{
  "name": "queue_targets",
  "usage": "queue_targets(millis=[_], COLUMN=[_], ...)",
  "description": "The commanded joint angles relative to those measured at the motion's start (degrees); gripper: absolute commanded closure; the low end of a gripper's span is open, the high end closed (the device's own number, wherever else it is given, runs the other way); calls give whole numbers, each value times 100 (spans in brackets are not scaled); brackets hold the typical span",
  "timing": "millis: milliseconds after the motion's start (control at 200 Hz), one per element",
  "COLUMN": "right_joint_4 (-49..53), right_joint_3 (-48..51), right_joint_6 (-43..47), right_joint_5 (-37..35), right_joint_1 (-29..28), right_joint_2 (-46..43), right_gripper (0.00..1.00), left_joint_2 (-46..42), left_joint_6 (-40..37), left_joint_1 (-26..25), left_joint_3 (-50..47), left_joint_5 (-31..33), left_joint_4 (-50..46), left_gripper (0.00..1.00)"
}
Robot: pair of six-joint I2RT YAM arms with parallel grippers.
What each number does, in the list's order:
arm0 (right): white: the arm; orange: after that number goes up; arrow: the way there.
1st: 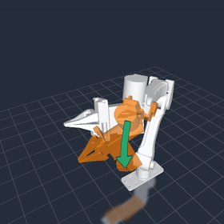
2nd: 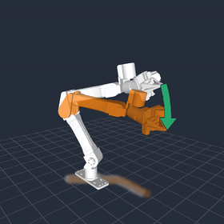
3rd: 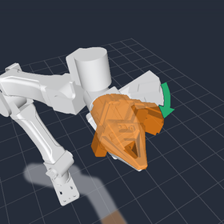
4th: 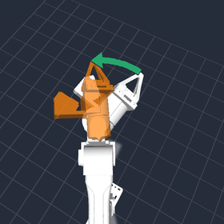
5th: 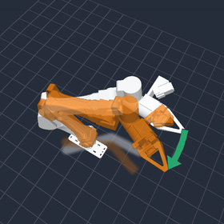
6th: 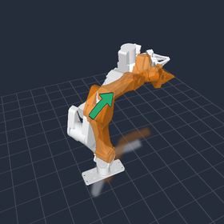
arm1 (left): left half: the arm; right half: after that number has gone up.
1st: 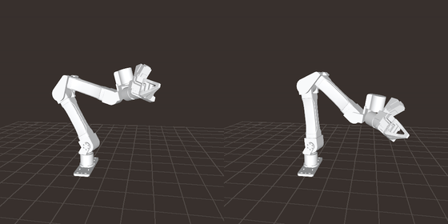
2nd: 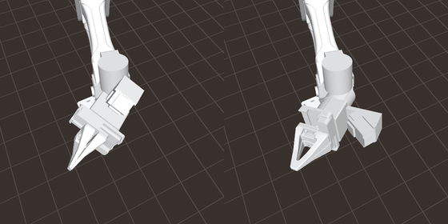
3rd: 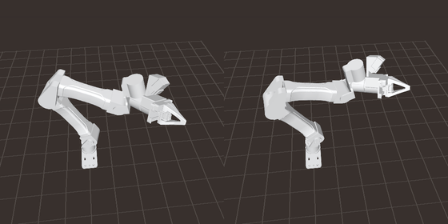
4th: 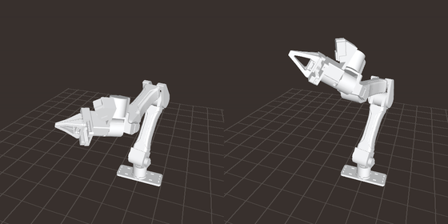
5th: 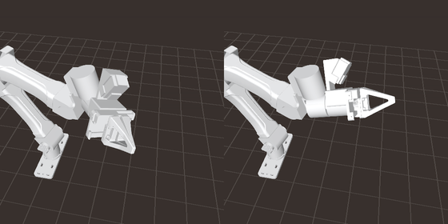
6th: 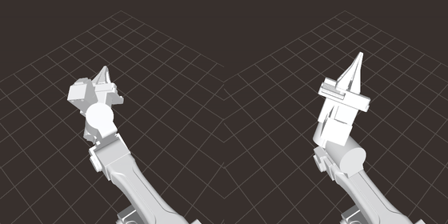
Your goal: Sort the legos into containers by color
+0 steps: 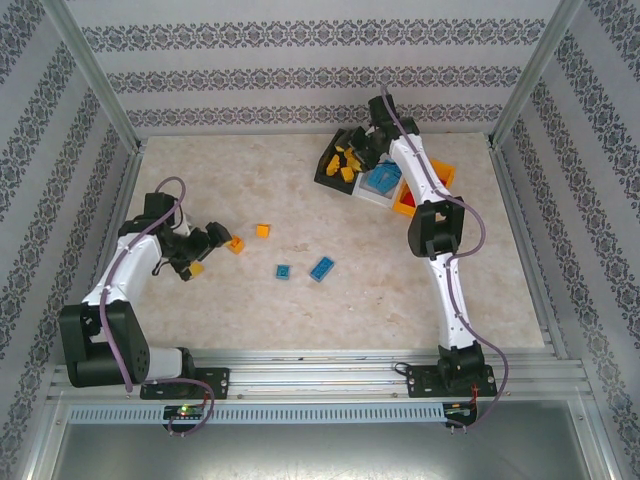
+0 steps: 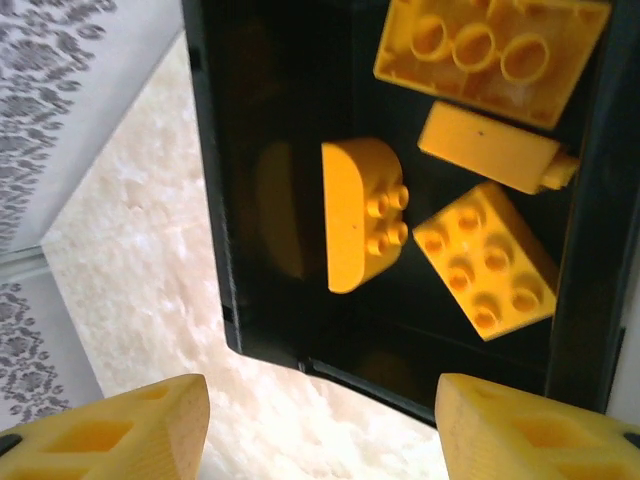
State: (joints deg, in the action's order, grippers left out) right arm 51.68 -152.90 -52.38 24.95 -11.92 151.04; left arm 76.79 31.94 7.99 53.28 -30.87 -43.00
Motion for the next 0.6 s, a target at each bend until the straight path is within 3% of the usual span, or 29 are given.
queue_targets(millis=[0, 175, 340, 595], right_joint_4=[-153, -84, -88, -774], right_joint_3=[-54, 439, 1621, 4730], right_joint_6=[-46, 248, 711, 890], right_joint_5=[104, 206, 325, 423], right_joint_1=[120, 72, -239, -944], right_joint_2=[-227, -819, -1740, -3391], right_gripper=[37, 36, 36, 36], left_joint_2=[100, 210, 416, 1424], left_joint_6=[-50, -56, -39, -622], left_joint_1=[63, 54, -31, -544], left_joint_3=[207, 214, 252, 1034], left_joint_5=[165, 154, 229, 690], left_joint_4=[-278, -123, 86, -22], left_gripper=[0, 0, 1, 9])
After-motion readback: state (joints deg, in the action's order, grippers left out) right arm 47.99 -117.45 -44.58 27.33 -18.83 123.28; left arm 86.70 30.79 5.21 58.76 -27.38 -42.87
